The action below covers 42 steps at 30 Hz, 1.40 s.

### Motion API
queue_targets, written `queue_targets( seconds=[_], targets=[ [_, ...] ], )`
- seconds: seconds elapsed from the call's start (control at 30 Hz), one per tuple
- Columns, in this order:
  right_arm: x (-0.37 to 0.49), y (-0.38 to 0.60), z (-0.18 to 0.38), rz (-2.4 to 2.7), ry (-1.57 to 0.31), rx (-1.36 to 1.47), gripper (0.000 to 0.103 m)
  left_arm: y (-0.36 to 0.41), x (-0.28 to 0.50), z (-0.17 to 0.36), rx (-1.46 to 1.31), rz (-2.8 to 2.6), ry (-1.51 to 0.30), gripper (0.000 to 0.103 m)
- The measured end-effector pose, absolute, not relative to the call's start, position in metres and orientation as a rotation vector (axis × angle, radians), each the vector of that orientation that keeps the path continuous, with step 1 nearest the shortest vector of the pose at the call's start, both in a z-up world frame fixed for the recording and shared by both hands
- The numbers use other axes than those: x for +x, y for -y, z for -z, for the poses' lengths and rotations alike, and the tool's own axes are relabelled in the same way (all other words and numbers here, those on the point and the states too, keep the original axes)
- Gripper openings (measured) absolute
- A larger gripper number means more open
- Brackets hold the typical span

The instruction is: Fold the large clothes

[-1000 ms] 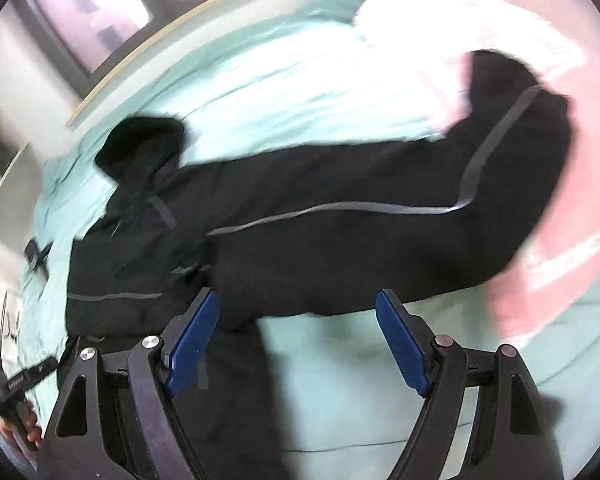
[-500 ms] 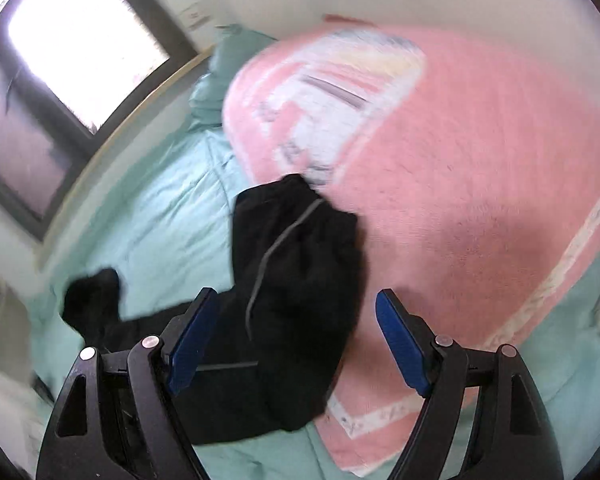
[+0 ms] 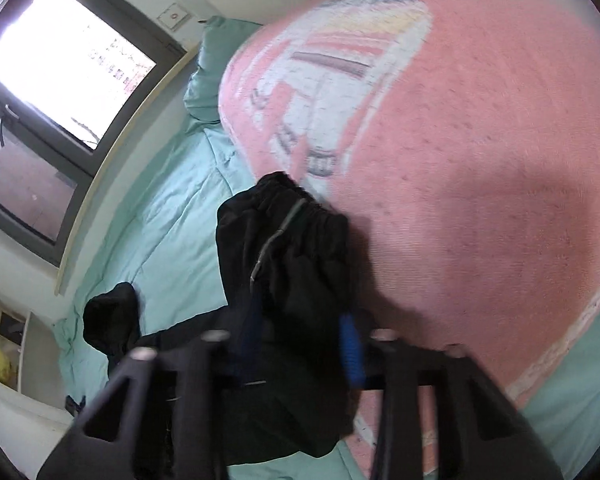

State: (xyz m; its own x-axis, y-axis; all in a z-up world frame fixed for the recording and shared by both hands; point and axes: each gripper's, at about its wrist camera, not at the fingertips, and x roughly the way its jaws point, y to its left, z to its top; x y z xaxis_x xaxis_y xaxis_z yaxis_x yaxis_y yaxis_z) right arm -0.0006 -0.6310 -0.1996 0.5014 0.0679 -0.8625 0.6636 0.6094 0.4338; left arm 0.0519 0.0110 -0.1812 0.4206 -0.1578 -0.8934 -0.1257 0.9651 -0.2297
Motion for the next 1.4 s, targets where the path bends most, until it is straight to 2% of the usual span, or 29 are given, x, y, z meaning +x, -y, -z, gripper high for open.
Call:
queue_targets(
  seconds=[0.17, 0.43, 0.6, 0.7, 0.8, 0.87, 0.9, 0.93, 0.97, 1.0, 1.23, 1.4],
  targets=[
    [0.016, 0.586, 0.169, 0.305, -0.987, 0.746, 0.016, -0.015, 0.052, 0.181, -0.285, 0.025, -1.134, 0.063],
    [0.037, 0.471, 0.138, 0.006, -0.944, 0.7, 0.013, -0.023, 0.056, 0.189, -0.298, 0.039, -1.154, 0.063],
    [0.043, 0.395, 0.16, -0.121, -1.028, 0.644, 0.013, -0.03, 0.054, 0.193, -0.325, 0.039, -1.164, 0.063],
    [0.043, 0.364, 0.189, -0.15, -1.084, 0.725, 0.013, -0.022, 0.052, 0.195, -0.39, 0.091, -1.179, 0.063],
    [0.042, 0.338, 0.212, -0.167, -1.114, 0.772, 0.015, 0.006, 0.053, 0.197, -0.258, 0.157, -1.202, 0.063],
    [0.046, 0.321, 0.225, -0.171, -1.151, 0.754, 0.022, 0.025, 0.053, 0.198, -0.172, 0.209, -1.214, 0.063],
    [0.048, 0.314, 0.232, -0.165, -1.18, 0.736, 0.031, 0.035, 0.054, 0.199, -0.144, 0.246, -1.221, 0.063],
    [0.048, 0.306, 0.24, -0.174, -1.216, 0.729, 0.045, 0.042, 0.056, 0.199, -0.132, 0.275, -1.228, 0.063],
    [0.047, 0.3, 0.246, -0.199, -1.238, 0.747, 0.073, 0.051, 0.059, 0.2, -0.125, 0.316, -1.238, 0.063],
    [0.044, 0.296, 0.245, -0.21, -1.237, 0.752, 0.086, 0.058, 0.062, 0.2, -0.126, 0.344, -1.243, 0.063],
    [-0.008, 0.308, 0.174, -0.201, -1.085, 0.644, 0.094, 0.127, 0.112, 0.196, -0.095, 0.528, -1.207, 0.063],
    [-0.057, 0.337, 0.145, -0.119, -1.097, 0.572, 0.095, 0.191, 0.161, 0.203, -0.142, 0.664, -1.189, 0.063]
  ],
)
